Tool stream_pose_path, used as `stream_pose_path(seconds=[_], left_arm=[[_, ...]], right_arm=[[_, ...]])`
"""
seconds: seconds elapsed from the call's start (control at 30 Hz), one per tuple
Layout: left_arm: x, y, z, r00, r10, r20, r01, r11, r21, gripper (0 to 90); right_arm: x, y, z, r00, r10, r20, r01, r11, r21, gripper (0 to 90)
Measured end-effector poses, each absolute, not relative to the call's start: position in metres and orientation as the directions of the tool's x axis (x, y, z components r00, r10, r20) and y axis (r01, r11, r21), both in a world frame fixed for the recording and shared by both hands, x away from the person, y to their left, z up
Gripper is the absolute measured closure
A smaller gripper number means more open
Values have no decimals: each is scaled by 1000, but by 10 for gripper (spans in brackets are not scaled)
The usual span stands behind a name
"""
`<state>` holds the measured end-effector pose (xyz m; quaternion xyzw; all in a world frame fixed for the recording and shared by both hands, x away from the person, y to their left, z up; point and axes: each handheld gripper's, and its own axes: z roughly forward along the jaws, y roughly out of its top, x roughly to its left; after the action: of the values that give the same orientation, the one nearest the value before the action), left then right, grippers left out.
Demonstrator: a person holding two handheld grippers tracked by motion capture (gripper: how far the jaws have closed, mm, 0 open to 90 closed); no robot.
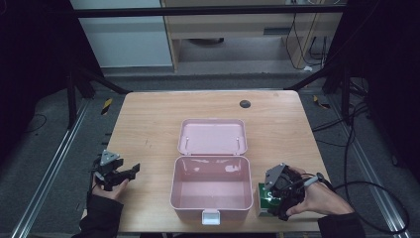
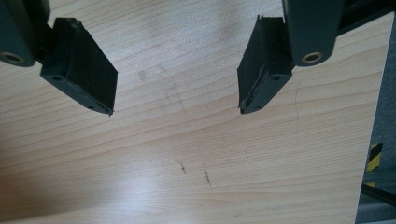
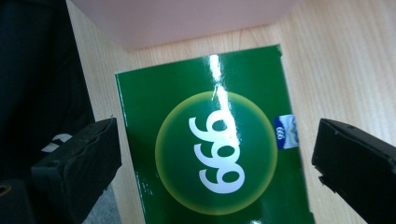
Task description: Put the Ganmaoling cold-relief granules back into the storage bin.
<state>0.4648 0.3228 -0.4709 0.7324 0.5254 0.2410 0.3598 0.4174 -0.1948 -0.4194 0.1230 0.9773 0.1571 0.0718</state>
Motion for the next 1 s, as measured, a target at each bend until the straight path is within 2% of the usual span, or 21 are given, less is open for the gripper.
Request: stream_pose_path(seconds=[0.47, 1.0], left_arm=[[465, 324, -471, 331, 943, -25, 597, -189, 780, 278], [465, 323, -471, 330, 944, -27, 597, -186, 780, 278]], right_arm=[[423, -185, -438, -972, 221, -85, 190, 943, 274, 41], [427, -190, -447, -972, 228, -47, 210, 945, 252, 125]])
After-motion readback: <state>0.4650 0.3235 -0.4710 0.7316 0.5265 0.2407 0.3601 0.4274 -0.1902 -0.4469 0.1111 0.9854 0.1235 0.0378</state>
